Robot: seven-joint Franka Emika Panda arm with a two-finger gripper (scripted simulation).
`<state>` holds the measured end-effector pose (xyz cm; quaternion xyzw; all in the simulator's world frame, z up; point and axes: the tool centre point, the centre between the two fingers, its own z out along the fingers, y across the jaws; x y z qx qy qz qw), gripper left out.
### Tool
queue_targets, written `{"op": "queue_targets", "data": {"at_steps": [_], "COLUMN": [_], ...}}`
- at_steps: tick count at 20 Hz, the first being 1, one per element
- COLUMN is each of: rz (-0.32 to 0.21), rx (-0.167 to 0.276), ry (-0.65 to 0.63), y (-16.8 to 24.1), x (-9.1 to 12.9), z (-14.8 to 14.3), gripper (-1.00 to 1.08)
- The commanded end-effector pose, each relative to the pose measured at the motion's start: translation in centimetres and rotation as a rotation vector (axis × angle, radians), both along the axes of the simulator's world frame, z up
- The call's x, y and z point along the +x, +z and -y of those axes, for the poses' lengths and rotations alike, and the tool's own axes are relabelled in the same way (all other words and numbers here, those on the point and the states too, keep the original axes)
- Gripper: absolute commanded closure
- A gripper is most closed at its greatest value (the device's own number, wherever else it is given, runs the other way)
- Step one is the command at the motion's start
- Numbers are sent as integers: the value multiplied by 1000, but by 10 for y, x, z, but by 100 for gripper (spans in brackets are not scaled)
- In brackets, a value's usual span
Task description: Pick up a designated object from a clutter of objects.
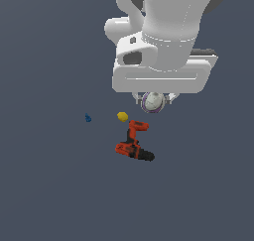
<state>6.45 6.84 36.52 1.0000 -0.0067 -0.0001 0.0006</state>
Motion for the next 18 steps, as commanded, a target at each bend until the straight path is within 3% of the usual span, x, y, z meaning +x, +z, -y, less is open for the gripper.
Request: {"op": "queue_targets", "data": {"at_steps": [1,18], "rz": [0,0], "rx": [0,1], "ry": [-1,0], "y": [16,53], "x": [5,21], "z": [-8,-29], "gripper": [108,108]}}
